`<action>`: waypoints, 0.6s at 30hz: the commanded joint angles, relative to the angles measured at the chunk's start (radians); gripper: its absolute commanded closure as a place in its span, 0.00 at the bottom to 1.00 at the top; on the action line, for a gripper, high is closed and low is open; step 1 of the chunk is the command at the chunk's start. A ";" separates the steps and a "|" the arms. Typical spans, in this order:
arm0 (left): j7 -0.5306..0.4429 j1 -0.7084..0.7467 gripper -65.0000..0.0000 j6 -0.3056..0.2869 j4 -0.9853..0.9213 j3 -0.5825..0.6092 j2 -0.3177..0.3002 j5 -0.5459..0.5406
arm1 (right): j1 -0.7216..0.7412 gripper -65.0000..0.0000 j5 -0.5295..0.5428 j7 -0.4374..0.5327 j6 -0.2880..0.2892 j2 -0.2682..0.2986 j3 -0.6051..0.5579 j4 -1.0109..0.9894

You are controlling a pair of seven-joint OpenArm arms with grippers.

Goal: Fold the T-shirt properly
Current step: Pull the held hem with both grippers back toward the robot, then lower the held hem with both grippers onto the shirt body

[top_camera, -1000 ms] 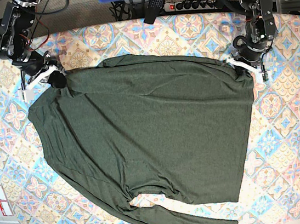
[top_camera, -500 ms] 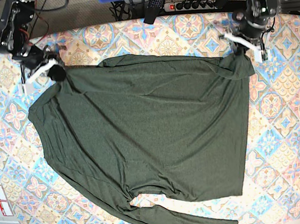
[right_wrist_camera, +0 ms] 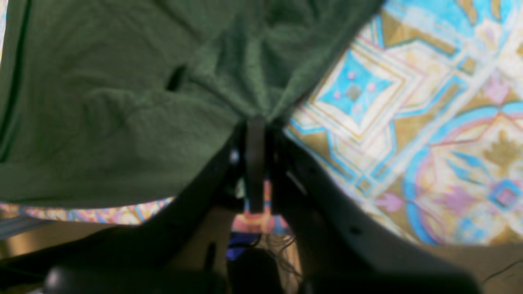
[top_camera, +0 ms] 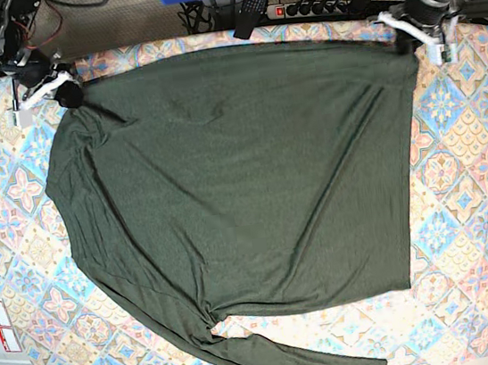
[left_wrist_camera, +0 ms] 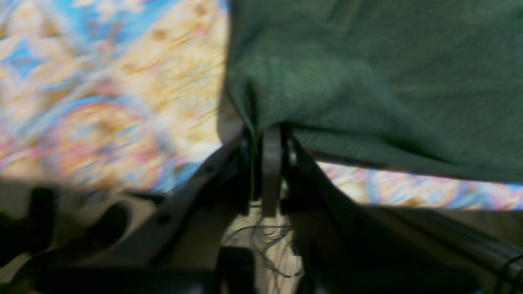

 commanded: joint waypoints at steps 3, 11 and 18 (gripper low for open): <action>-0.019 0.021 1.00 -0.003 0.022 -0.007 -0.013 -0.002 | -0.015 0.99 0.015 0.016 0.008 0.014 0.028 0.049; -0.013 -0.045 1.00 -0.003 0.022 -0.038 -0.006 -0.002 | -0.015 0.99 0.015 0.015 0.008 0.014 0.028 0.058; -0.010 -0.193 1.00 0.004 0.014 -0.039 -0.006 -0.001 | 0.087 0.99 0.015 0.015 0.008 0.014 0.021 0.053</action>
